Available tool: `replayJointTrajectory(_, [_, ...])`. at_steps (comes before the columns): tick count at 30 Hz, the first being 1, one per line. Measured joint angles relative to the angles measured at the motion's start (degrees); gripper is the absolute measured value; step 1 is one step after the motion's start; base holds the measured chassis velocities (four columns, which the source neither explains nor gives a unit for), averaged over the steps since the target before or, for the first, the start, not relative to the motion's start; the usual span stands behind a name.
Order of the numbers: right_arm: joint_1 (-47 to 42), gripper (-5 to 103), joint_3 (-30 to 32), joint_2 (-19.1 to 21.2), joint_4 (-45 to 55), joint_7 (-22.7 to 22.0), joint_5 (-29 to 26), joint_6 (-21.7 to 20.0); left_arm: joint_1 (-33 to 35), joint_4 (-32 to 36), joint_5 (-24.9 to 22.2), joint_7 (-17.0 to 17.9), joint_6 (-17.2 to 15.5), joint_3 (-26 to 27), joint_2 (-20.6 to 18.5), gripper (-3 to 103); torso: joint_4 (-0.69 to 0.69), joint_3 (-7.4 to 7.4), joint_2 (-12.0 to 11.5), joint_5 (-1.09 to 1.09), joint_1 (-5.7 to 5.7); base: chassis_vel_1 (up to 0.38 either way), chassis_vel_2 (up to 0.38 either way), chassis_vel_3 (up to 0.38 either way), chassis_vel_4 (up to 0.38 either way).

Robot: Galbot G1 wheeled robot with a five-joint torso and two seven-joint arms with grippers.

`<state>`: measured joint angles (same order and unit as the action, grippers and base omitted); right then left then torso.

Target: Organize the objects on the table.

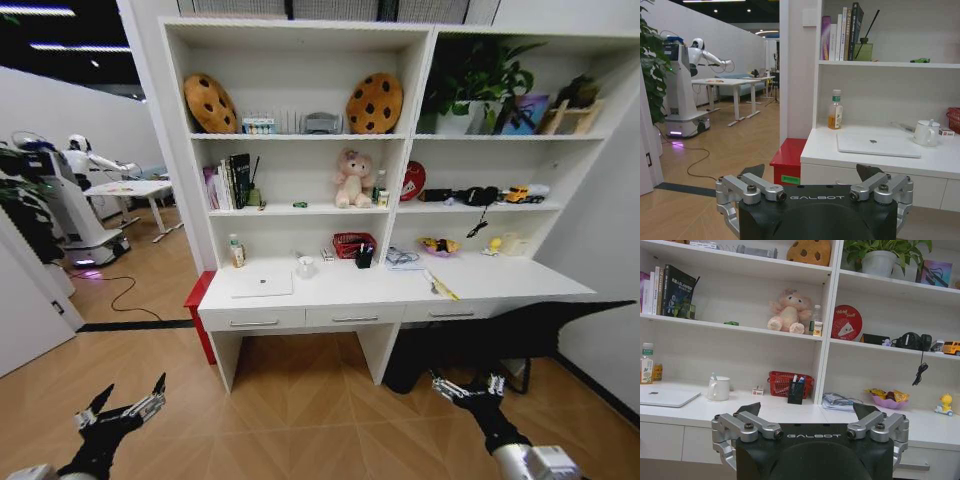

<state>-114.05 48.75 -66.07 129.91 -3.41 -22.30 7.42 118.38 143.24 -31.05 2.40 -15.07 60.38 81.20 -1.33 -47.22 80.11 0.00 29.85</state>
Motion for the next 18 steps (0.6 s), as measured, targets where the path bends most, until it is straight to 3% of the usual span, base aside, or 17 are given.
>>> replayJointTrajectory(18, [0.00,100,0.00,0.00,0.00,0.00,0.00,0.00,0.00,0.00,0.00,0.00,0.00,0.00,0.00,100,0.01,0.01,0.02,0.00,-0.02,0.000,0.000,0.000,0.000])
